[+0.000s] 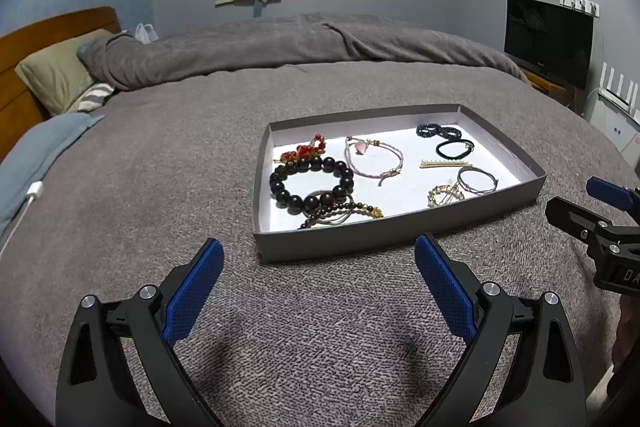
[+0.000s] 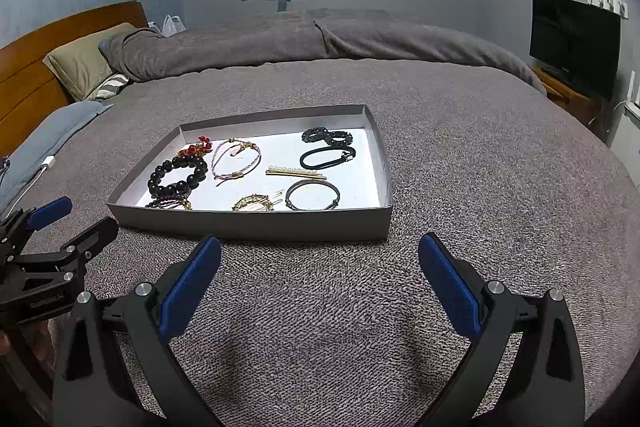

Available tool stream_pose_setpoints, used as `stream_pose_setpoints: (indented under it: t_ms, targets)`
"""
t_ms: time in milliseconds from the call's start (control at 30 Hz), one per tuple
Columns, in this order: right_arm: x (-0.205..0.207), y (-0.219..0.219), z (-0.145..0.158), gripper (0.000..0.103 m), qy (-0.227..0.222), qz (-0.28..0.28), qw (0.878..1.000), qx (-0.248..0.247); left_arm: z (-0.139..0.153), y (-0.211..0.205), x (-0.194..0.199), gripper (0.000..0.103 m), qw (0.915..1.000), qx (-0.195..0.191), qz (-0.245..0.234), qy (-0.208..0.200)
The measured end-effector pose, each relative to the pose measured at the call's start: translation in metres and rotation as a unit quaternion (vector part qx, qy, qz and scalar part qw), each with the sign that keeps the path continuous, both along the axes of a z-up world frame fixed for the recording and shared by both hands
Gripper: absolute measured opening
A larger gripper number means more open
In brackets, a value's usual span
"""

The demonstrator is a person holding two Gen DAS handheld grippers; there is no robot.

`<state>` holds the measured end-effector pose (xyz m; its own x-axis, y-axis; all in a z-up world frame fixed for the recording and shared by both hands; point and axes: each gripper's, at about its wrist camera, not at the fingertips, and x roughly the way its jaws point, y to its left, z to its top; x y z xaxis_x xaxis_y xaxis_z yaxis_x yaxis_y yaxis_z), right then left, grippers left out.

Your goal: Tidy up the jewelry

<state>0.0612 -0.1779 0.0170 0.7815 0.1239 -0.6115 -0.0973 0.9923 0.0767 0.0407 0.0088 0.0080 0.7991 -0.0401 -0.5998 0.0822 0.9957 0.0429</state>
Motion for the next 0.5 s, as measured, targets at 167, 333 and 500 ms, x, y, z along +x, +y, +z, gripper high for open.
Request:
stream_pose_setpoints:
  t_ms: [167, 333, 500]
  targets:
    - [0.0000, 0.0000, 0.0001, 0.098, 0.000, 0.000, 1.000, 0.000, 0.0001, -0.0004, -0.0002, 0.096, 1.0000, -0.001, -0.001, 0.000]
    - [-0.0003, -0.0001, 0.0001, 0.098, -0.001, 0.000, 1.000, 0.000, -0.0002, -0.0016, -0.0003, 0.096, 1.0000, -0.001, -0.002, 0.001]
    - [-0.0005, 0.0007, 0.0002, 0.098, -0.001, 0.000, 1.000, -0.001, -0.0007, -0.0027, 0.0000, 0.096, 1.0000, 0.000, -0.003, 0.002]
